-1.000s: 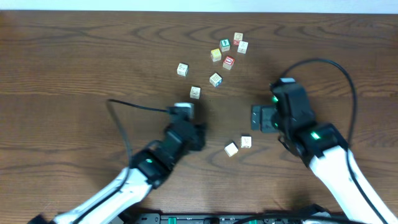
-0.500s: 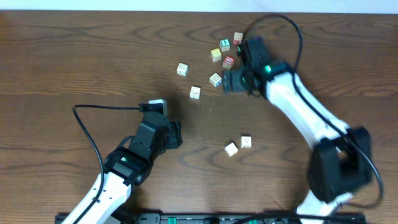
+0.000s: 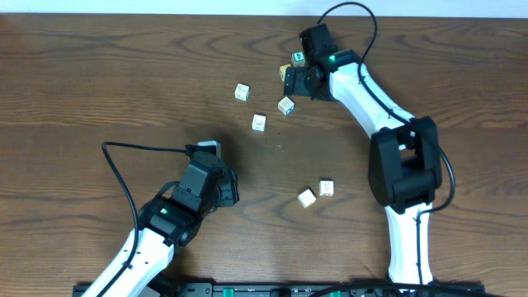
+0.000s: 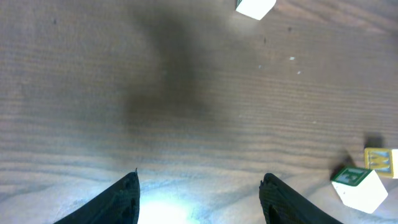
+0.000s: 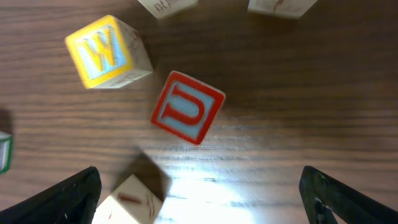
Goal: Lift 5 blocks
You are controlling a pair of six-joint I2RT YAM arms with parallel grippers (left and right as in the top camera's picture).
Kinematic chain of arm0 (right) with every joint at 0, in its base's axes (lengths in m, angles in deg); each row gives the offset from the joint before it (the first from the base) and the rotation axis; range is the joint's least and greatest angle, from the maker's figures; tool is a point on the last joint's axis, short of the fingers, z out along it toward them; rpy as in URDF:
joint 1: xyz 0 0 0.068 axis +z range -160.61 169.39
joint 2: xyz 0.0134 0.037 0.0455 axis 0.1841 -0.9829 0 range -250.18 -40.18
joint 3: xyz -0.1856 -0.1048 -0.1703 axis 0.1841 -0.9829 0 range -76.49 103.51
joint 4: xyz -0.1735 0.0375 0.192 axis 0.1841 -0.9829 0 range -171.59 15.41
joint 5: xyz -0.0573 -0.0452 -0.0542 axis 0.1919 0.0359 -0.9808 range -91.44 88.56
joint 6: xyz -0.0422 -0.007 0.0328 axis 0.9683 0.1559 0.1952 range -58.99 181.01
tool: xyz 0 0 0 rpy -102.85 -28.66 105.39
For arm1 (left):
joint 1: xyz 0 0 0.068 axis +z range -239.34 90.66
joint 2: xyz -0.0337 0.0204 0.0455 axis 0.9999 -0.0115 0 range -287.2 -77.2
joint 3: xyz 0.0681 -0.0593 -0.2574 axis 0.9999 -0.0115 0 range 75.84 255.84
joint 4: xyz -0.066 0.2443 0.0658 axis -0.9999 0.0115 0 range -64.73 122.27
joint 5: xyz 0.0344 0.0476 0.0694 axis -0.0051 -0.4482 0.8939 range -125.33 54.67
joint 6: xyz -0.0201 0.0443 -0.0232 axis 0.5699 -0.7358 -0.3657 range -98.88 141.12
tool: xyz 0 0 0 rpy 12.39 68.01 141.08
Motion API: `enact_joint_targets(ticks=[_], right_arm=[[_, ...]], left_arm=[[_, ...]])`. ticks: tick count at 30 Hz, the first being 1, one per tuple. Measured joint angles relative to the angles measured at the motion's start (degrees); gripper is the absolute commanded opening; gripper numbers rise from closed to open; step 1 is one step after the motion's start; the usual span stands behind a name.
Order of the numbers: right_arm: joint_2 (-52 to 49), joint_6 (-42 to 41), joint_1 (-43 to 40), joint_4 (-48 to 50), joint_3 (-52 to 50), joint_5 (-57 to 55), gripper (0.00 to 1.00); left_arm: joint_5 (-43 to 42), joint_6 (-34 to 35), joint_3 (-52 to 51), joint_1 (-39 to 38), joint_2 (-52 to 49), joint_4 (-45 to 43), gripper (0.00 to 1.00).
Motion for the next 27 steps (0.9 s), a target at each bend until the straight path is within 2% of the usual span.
enact_joint_targets(ticks=[5,14,27], right_arm=[[-1.7,-1.79,-0.59,2.51,0.02,2.29,0.94],[-1.75,-3.26,-0.66,7.32,0.68,3.45,0.79],[-1.77,-5.66,-0.68,7.13,0.72,-0.96,0.73]], left_arm=[[-0.48,0.0,0.0,0.0,0.0,0.48,0.62],[-0.85,0.0,0.0,0.0,0.0,1.86,0.62],[-0.85,0.0,0.0,0.0,0.0,2.23,0.62]])
